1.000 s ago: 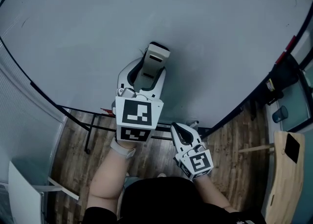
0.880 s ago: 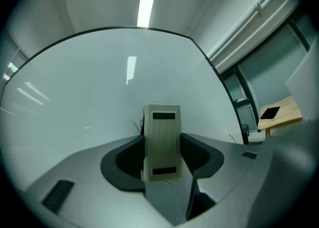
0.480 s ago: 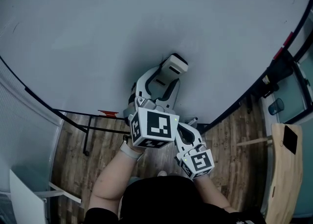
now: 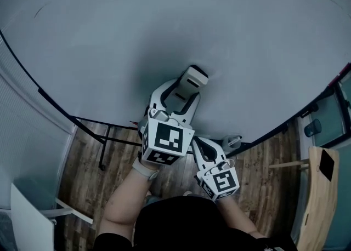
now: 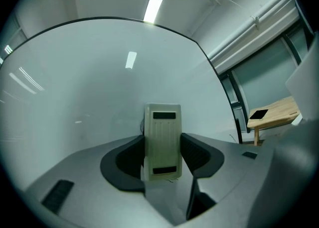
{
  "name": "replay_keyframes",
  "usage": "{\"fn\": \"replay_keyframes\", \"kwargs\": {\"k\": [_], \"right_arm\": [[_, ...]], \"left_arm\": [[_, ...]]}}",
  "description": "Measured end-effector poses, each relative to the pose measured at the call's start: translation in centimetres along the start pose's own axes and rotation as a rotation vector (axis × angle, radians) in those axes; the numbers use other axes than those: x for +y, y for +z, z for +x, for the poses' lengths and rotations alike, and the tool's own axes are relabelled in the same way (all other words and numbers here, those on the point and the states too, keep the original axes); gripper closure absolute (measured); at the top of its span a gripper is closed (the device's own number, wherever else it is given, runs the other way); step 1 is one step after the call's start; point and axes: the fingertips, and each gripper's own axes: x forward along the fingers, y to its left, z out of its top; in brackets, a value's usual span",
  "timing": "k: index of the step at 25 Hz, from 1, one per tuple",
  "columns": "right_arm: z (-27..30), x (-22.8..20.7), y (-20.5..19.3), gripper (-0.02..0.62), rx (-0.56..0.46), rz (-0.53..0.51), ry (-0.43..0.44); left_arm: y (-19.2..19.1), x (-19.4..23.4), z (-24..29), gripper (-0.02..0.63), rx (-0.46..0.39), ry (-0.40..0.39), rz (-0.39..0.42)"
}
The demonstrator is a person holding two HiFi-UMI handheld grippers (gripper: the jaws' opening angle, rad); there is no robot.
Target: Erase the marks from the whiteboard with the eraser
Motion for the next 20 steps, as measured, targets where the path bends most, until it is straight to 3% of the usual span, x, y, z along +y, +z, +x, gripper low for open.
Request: {"fn": "replay_keyframes", "kwargs": {"k": [9, 20], "right_arm": [[8.0, 8.9, 0.5, 0.568, -0.005, 0.006, 0.074], [15.3, 18.7, 0.4, 0.568, -0.033, -0.002, 0.171]], "left_arm": [[-5.0, 11.5, -6.5, 0.365, 0.015, 0.031, -0.043], [-13.7, 25.0, -14.1, 0.367, 0.094, 0.190, -0.139]]}}
